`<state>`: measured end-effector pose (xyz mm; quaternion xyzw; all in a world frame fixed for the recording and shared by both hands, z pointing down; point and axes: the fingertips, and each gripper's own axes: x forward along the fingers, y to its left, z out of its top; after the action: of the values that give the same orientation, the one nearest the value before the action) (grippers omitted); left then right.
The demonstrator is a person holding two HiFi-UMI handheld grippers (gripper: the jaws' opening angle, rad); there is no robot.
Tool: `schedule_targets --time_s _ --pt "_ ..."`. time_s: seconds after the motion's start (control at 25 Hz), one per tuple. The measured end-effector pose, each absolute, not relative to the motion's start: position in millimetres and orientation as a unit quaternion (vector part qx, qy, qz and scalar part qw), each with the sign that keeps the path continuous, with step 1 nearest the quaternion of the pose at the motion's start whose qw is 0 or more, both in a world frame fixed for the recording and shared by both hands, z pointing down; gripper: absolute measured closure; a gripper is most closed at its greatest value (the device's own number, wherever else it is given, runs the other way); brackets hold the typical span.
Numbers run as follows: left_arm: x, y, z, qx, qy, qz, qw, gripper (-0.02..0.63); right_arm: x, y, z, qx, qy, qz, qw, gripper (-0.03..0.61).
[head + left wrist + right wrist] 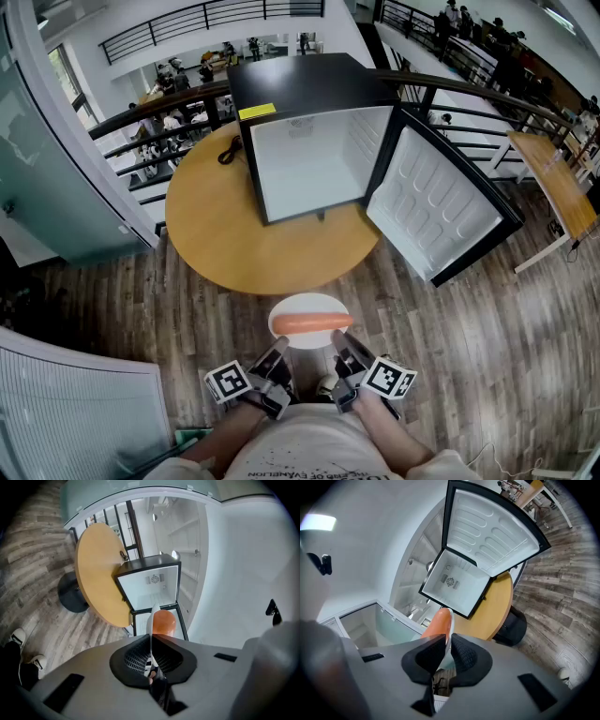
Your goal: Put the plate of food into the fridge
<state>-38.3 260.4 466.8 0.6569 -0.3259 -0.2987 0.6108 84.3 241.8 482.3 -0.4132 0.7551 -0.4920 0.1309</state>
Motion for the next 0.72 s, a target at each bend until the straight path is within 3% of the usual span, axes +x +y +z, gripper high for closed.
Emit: schedule_targets --time_s 0.72 --pt "-47.3 259.3 473.7 0.653 -0.326 -0.294 0.617 0.581 76.6 241.6 484.1 -0.403 0.749 -0.504 0.148 0.528"
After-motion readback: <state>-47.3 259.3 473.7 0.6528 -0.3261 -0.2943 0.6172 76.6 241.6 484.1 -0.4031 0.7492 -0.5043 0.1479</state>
